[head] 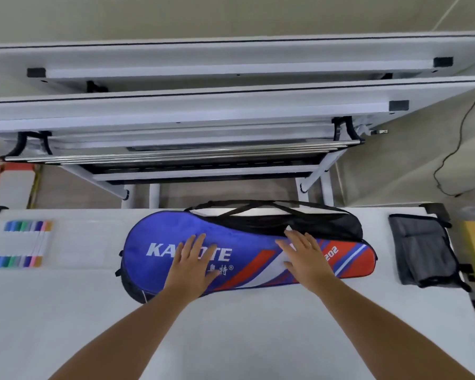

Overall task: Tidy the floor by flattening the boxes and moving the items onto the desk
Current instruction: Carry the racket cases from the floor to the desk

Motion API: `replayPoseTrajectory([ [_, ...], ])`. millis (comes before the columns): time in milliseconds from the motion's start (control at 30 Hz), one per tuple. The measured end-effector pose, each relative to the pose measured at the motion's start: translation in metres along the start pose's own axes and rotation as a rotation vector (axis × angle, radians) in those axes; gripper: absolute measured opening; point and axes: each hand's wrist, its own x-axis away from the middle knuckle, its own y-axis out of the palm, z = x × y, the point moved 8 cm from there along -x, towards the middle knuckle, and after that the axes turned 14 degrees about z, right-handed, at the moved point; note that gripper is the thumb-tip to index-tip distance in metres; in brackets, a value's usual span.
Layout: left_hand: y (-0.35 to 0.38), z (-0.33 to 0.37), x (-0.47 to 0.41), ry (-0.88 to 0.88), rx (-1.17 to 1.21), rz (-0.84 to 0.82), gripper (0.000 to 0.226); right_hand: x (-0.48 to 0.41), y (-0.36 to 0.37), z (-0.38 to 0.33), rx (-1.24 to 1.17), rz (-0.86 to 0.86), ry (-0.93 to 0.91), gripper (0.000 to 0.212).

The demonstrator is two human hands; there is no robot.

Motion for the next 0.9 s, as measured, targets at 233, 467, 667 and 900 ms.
replayPoseTrajectory([
  [233, -0.009, -0.07, 0.006, -0.196, -0.009, 0.046, 0.072, -0.025, -0.005, 0.012, 0.08, -0.113, 0.195, 0.058],
  [467, -0.01, -0.125, 0.019, -0.525, 0.091, 0.065, 0.063, -0.053, -0.021, -0.002, 0.03, 0.012, 0.075, 0.054],
  [667, 0.006, -0.137, 0.042, -0.512, 0.083, -0.019, 0.057, -0.091, -0.013, -0.022, 0.122, -0.18, 0.127, 0.053],
  [900, 0.01, -0.131, 0.065, -0.503, 0.088, 0.036, 0.056, -0.073, -0.012, -0.074, 0.171, -0.02, -0.05, 0.075],
])
